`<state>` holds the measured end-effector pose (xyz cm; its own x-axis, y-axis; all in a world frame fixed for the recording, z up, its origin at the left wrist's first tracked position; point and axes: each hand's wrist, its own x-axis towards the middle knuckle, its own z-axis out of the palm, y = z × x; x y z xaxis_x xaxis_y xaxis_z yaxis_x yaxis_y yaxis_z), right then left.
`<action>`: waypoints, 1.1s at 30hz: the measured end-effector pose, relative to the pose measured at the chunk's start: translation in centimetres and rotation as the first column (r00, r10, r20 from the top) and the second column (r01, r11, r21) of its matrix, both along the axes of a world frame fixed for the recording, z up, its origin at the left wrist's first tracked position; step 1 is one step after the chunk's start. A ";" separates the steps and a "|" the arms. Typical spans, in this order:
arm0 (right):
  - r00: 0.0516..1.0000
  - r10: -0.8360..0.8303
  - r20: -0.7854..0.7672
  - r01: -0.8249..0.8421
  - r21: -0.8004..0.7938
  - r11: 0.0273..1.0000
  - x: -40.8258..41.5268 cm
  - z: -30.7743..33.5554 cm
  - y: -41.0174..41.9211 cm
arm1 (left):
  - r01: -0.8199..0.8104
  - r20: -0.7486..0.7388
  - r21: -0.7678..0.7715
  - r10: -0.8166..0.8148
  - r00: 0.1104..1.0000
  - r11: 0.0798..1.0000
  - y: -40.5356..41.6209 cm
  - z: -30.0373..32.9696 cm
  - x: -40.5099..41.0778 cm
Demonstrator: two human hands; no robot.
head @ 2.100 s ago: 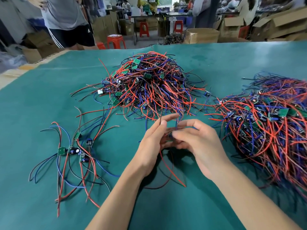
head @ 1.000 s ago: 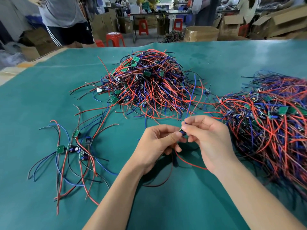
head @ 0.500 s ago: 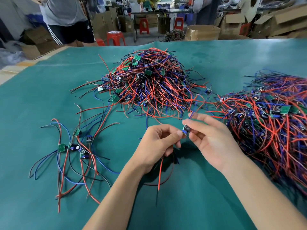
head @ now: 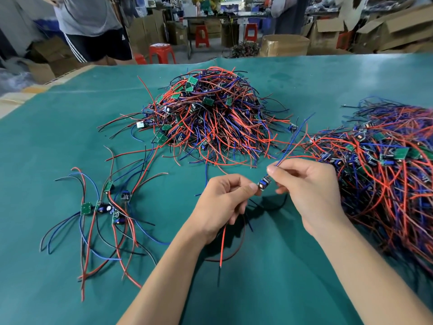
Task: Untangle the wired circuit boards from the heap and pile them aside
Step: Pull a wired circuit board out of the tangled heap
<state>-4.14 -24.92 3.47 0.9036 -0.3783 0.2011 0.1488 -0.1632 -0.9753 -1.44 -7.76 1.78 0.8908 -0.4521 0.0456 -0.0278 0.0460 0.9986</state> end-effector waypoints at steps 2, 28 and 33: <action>0.995 -0.081 0.056 0.083 -0.036 0.996 0.1 0.0 -0.4 | 0.006 0.008 0.004 -0.006 1.000 1.000 0.0 0.1 -0.1; 0.849 -0.516 0.113 0.419 0.449 0.789 0.8 0.7 -4.8 | 0.036 0.040 0.074 -0.039 0.998 0.997 -0.2 0.4 -0.5; 0.786 -0.555 0.274 0.499 0.250 0.830 0.8 0.6 -5.1 | 0.041 0.039 0.056 -0.043 0.998 0.998 -0.3 0.3 -0.6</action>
